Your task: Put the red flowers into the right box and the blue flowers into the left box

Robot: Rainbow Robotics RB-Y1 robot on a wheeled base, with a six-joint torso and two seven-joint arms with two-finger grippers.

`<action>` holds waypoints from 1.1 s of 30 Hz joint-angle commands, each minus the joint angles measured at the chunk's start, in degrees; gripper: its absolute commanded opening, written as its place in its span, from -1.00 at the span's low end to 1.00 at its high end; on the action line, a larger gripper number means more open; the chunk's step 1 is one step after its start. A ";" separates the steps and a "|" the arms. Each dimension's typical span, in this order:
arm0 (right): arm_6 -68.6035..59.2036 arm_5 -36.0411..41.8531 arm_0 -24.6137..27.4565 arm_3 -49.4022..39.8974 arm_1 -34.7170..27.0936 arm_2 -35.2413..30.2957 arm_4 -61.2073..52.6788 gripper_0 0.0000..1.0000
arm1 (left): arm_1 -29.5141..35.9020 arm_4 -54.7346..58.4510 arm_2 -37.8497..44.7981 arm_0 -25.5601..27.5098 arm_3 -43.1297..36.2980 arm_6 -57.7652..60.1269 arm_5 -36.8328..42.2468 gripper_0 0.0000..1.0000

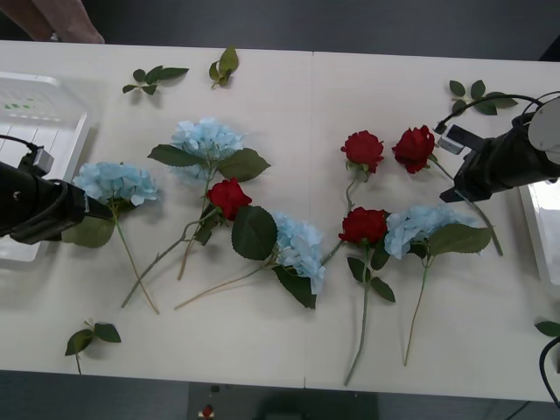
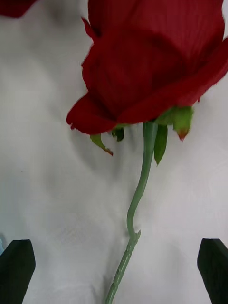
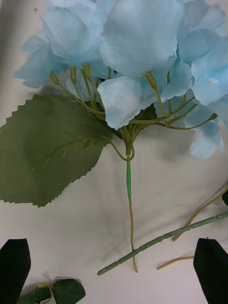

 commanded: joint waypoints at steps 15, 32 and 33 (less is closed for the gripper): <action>-12.14 0.55 -1.80 -0.95 3.07 -0.61 5.86 1.00 | -4.19 -4.76 -9.93 -8.70 8.43 0.22 -5.86 1.00; -14.16 -1.12 -1.80 -0.69 4.48 -0.52 8.24 1.00 | -5.95 -6.34 -19.60 -15.38 13.80 0.40 -5.94 1.00; -14.25 -1.21 -1.80 -0.42 4.83 -0.52 8.32 1.00 | -5.95 -6.52 -19.60 -15.38 13.80 0.40 -6.12 1.00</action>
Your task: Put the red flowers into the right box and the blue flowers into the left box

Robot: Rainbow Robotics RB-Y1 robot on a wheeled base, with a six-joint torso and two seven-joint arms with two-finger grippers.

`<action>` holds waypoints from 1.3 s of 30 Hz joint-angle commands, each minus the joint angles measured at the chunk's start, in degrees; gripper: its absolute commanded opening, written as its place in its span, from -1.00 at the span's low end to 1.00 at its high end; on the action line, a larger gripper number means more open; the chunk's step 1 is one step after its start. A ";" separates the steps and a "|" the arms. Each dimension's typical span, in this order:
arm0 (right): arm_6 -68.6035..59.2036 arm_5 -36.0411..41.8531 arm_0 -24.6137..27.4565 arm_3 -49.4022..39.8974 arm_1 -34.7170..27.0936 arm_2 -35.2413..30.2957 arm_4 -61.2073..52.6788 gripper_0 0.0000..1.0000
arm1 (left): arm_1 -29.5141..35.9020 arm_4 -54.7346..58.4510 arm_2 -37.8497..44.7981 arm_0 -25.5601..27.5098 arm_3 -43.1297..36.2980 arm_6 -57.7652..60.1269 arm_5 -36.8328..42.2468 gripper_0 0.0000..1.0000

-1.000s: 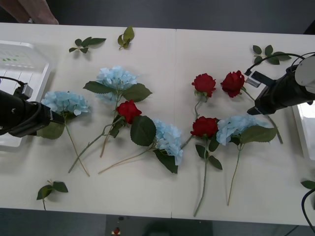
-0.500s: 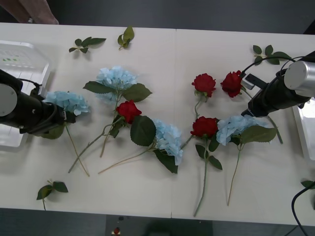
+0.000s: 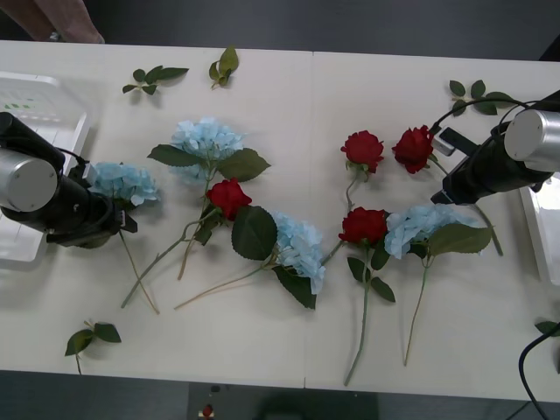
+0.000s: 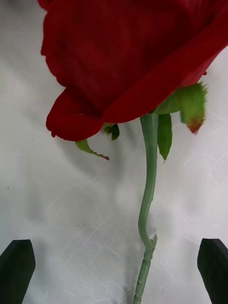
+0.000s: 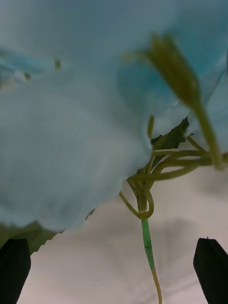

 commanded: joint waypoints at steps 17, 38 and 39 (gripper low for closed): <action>-1.94 -0.74 -1.80 -0.33 1.81 -0.52 1.26 1.00 | -0.78 -1.25 -0.32 -1.14 0.34 0.31 -0.41 -0.45; -1.50 -3.91 -1.98 3.09 2.43 0.10 0.65 -0.90 | -0.51 -2.13 2.14 -1.14 0.08 0.13 -0.41 -1.00; -1.50 -4.17 -1.89 3.01 2.43 0.36 0.74 -0.99 | -0.34 -2.22 2.84 -1.14 -0.01 -0.04 -0.32 -1.00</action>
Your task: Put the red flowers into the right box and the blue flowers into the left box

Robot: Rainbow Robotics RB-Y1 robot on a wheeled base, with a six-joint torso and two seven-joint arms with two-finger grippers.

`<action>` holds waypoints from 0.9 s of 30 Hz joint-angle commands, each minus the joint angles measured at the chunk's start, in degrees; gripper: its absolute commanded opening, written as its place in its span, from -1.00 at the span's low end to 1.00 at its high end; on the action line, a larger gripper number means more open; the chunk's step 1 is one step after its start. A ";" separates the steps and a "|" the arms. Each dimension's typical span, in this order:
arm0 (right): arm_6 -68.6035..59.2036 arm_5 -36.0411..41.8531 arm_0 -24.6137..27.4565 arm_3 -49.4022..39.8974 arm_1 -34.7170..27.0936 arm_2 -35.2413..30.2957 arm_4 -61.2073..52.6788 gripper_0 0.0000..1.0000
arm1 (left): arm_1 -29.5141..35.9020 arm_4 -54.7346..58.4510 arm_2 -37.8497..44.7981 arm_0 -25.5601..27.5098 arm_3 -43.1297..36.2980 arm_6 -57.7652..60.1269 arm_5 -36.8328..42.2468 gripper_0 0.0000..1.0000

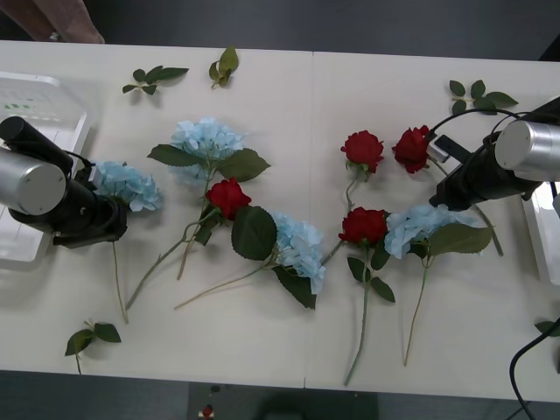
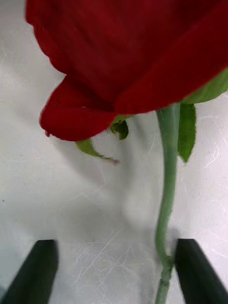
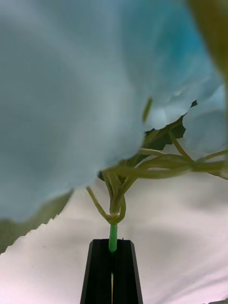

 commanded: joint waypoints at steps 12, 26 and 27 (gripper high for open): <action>-1.18 -1.13 -3.11 -0.55 0.66 0.10 -0.54 -1.00 | 8.25 -4.05 11.78 -0.99 -8.93 -2.68 1.70 -1.00; -1.97 14.16 -3.55 -14.00 -1.98 -11.59 0.25 -1.00 | 14.84 -10.11 27.68 -0.90 -7.08 -12.70 17.08 -1.00; -1.97 15.66 -3.55 -15.23 -2.33 -13.17 0.34 -1.00 | 15.19 -10.46 28.04 -0.90 -5.06 -14.98 16.64 -1.00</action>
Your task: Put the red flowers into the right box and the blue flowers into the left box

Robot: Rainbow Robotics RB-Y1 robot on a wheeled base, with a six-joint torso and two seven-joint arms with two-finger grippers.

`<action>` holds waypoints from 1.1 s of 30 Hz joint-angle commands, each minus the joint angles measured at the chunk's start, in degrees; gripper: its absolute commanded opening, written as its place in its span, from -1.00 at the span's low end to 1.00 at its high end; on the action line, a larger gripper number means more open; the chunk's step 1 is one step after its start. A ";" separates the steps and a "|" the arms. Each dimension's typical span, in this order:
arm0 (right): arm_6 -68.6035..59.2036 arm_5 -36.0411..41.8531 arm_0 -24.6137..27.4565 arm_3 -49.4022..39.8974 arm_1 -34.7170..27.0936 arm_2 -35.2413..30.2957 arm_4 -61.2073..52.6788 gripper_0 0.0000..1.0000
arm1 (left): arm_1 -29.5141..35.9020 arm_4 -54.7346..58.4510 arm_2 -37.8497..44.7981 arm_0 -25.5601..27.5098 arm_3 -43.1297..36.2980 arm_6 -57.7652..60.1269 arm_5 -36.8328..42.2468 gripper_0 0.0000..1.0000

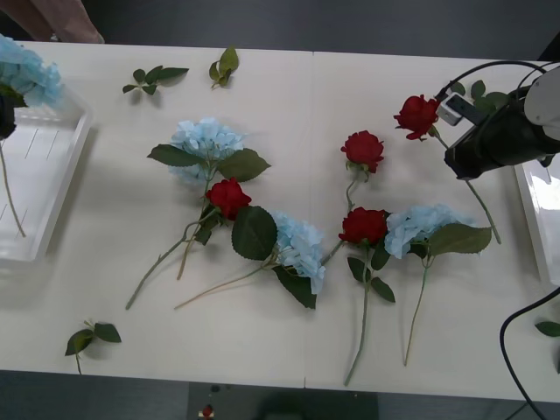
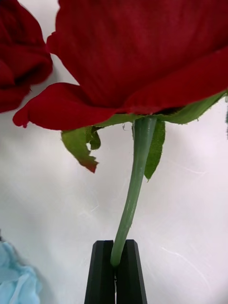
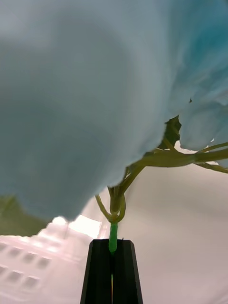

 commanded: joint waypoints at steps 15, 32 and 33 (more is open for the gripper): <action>-2.30 17.99 -1.54 -8.53 -7.40 -25.64 6.15 -1.00 | 2.62 -1.69 1.03 -0.90 27.26 -30.79 -13.71 -0.96; -17.41 15.80 9.44 -8.44 -16.19 -30.56 7.21 -1.00 | 2.44 -0.55 1.12 -0.82 28.58 -31.75 -15.55 0.24; -18.12 14.74 10.23 -8.44 -16.28 -30.56 7.29 -1.00 | 2.44 0.77 1.29 -0.82 28.58 -31.67 -15.73 0.32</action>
